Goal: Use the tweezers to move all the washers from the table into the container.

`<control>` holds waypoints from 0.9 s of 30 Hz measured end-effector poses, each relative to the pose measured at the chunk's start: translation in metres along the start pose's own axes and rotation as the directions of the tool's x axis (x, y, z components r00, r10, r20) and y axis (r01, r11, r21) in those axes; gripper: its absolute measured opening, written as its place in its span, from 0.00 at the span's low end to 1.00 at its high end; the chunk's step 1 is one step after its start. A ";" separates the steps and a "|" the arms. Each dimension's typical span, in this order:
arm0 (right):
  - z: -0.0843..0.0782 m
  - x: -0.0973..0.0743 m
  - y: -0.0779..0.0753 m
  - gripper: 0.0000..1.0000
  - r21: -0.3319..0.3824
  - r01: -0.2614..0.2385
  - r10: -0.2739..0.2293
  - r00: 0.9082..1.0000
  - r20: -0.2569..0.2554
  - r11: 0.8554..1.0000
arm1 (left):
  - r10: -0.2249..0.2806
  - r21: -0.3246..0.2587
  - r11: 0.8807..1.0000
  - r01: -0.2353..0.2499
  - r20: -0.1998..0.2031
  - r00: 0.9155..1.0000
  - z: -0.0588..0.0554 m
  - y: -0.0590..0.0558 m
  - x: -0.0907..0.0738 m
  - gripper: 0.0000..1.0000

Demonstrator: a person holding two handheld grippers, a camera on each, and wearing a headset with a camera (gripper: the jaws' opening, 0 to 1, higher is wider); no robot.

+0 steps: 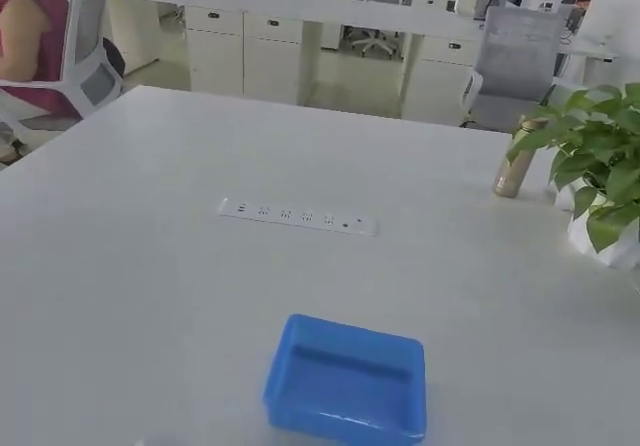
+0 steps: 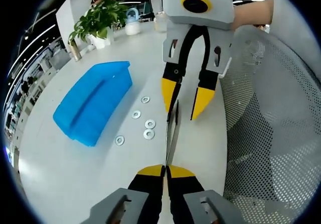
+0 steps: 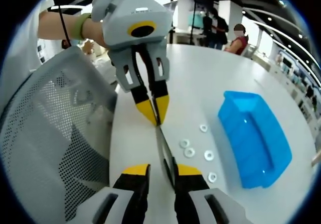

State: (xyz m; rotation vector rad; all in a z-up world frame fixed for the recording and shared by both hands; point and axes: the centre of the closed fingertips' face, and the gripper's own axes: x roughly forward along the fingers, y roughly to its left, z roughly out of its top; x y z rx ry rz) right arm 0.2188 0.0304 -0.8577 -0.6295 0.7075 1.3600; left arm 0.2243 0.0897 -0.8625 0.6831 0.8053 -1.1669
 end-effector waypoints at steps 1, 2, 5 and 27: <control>0.000 0.000 0.000 0.16 -0.002 0.001 -0.001 1.000 0.000 1.000 | -0.001 0.002 1.000 0.001 0.002 1.000 0.000 0.000 0.000 0.00; 0.001 0.000 -0.001 0.16 -0.007 0.002 -0.002 1.000 -0.002 1.000 | 0.000 0.005 1.000 0.000 0.005 1.000 0.000 0.000 0.000 0.00; 0.001 0.000 -0.002 0.15 -0.011 0.005 -0.005 1.000 -0.001 1.000 | 0.009 0.015 1.000 -0.009 0.013 1.000 0.000 0.000 -0.001 0.00; 0.004 -0.006 -0.007 0.13 -0.015 0.039 -0.038 0.999 0.037 0.999 | 0.005 0.088 0.996 -0.007 0.026 1.000 0.026 -0.004 -0.029 0.00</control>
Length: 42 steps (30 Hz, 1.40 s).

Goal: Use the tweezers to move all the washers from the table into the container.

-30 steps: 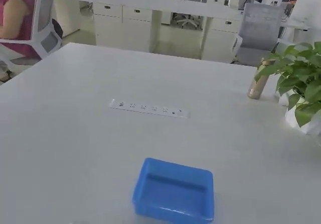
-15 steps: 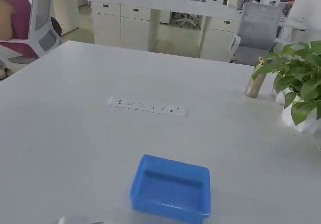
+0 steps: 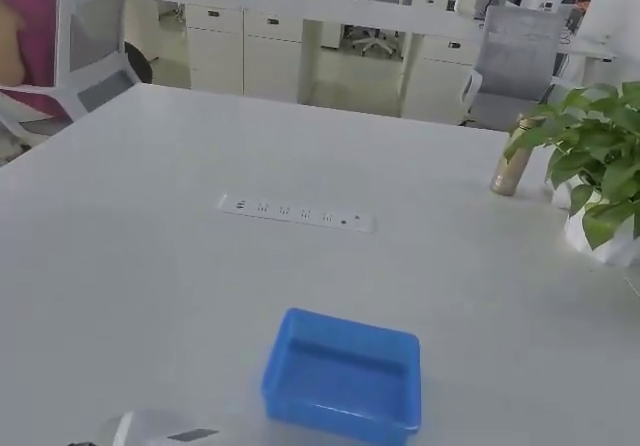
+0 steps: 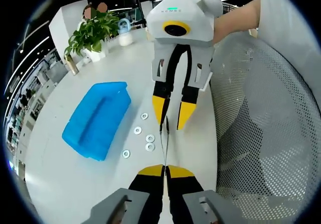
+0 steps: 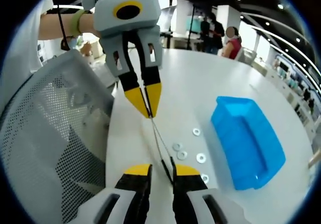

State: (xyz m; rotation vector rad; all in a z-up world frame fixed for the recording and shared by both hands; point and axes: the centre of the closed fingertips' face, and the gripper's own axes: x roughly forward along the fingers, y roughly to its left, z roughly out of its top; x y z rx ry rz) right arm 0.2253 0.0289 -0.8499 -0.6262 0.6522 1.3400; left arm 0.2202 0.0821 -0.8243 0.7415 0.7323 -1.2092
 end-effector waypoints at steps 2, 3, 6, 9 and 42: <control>0.000 0.000 0.000 0.14 -0.005 0.005 -0.005 1.000 -0.001 1.000 | 0.002 0.003 1.000 -0.002 0.001 1.000 0.002 0.000 -0.003 0.00; 0.001 -0.001 0.001 0.15 -0.009 0.007 -0.007 1.000 -0.004 1.000 | 0.001 0.005 1.000 -0.001 0.008 1.000 0.004 -0.001 -0.004 0.00; 0.003 -0.002 0.000 0.16 -0.017 0.016 -0.016 1.000 0.006 1.000 | 0.001 0.019 1.000 -0.001 0.014 1.000 0.009 -0.003 -0.007 0.00; 0.007 -0.002 0.000 0.16 -0.018 0.018 -0.018 1.000 0.017 1.000 | -0.003 0.030 1.000 0.002 0.020 1.000 0.015 -0.006 -0.011 0.00; 0.033 -0.006 0.019 0.03 -0.086 -0.088 0.098 0.987 0.127 0.992 | -0.017 -0.021 1.000 0.023 0.245 0.969 0.082 -0.012 -0.036 0.00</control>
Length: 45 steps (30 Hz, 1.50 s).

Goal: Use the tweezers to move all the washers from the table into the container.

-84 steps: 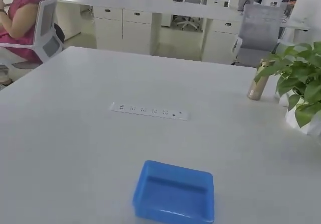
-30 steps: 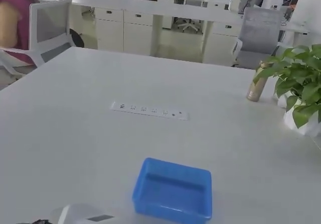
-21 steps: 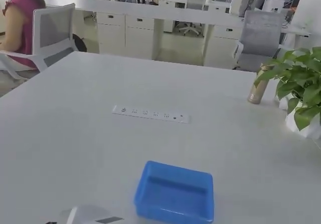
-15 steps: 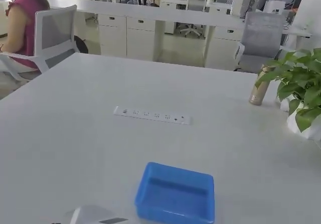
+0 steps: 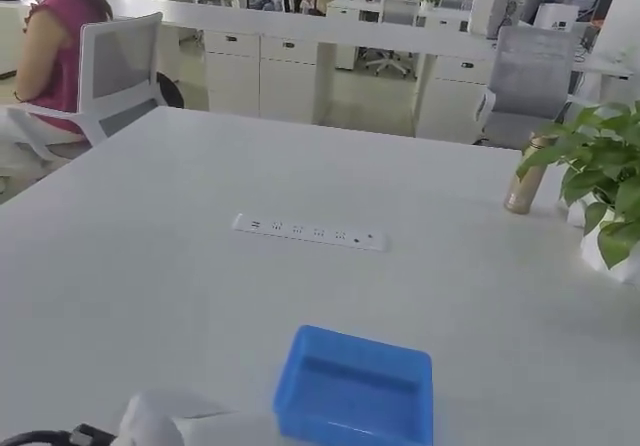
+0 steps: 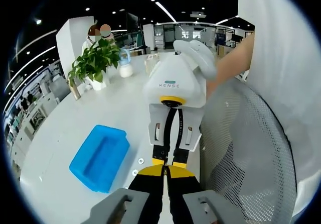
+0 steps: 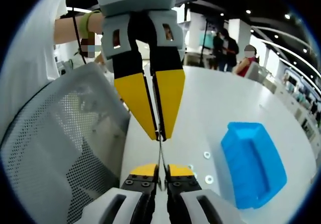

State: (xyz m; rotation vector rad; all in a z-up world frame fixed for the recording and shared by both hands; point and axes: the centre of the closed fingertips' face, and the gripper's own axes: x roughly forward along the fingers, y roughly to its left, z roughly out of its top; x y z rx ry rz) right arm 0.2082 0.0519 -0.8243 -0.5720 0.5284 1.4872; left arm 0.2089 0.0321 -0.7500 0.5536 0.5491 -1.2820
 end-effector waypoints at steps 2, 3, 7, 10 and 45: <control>0.003 0.002 0.000 0.03 0.005 -0.003 0.003 1.000 0.010 1.000 | -0.002 0.002 1.000 0.002 0.002 1.000 0.001 0.000 0.001 0.00; 0.003 0.003 -0.001 0.03 0.003 -0.003 0.003 1.000 0.011 1.000 | -0.004 0.001 1.000 0.004 0.002 1.000 0.001 0.000 0.002 0.00; 0.003 0.008 0.000 0.03 -0.001 -0.010 0.010 1.000 0.012 1.000 | -0.008 -0.006 1.000 0.008 0.006 1.000 0.000 -0.001 0.004 0.00; 0.004 0.007 0.000 0.03 0.011 -0.009 0.009 1.000 0.022 1.000 | -0.008 -0.025 1.000 0.009 0.019 1.000 0.000 -0.001 0.004 0.00; 0.025 0.003 -0.005 0.02 0.068 0.010 -0.018 0.992 0.124 0.998 | 0.123 -0.234 0.968 -0.094 0.114 0.986 -0.011 0.005 -0.002 0.00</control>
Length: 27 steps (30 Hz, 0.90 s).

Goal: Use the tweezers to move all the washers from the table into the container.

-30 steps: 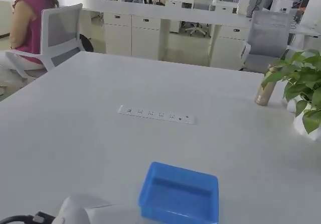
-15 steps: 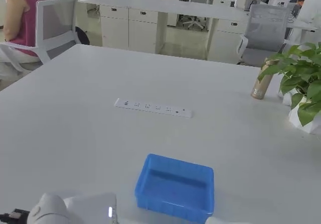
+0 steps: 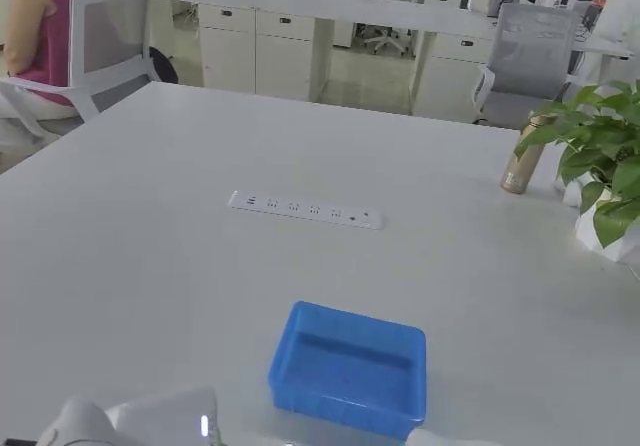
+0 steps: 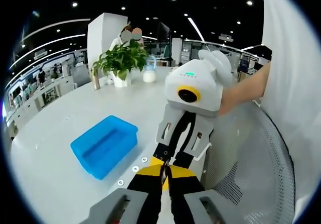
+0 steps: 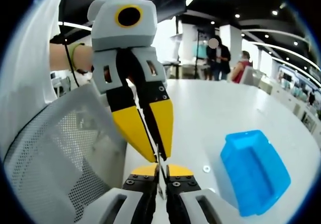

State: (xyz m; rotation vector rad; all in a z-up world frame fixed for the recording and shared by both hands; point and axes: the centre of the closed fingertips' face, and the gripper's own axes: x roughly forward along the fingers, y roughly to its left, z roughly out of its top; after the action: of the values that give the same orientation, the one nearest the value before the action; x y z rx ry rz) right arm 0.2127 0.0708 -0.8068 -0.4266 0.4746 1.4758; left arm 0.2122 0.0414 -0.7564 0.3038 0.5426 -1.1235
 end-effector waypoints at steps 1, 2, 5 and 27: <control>0.000 0.000 0.001 0.02 0.010 0.000 0.000 1.000 0.000 1.000 | 0.000 0.008 1.000 0.000 -0.007 1.000 -0.001 0.000 0.000 0.00; 0.000 0.000 0.000 0.02 0.024 0.005 -0.005 1.000 0.002 1.000 | 0.001 0.014 1.000 -0.001 -0.011 1.000 -0.002 0.000 0.001 0.00; -0.002 0.000 -0.001 0.05 0.043 0.009 -0.009 1.000 -0.005 0.999 | -0.001 0.010 1.000 0.001 -0.009 1.000 -0.001 0.000 0.001 0.00; -0.003 0.010 -0.031 0.06 -0.017 0.076 -0.077 0.997 -0.025 0.997 | 0.036 0.100 0.995 -0.029 -0.065 0.997 0.001 0.031 -0.010 0.00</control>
State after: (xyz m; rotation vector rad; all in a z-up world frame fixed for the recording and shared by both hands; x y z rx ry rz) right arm 0.2437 0.0760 -0.8148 -0.4721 0.4625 1.4023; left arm 0.2378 0.0612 -0.7511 0.4359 0.5394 -1.1137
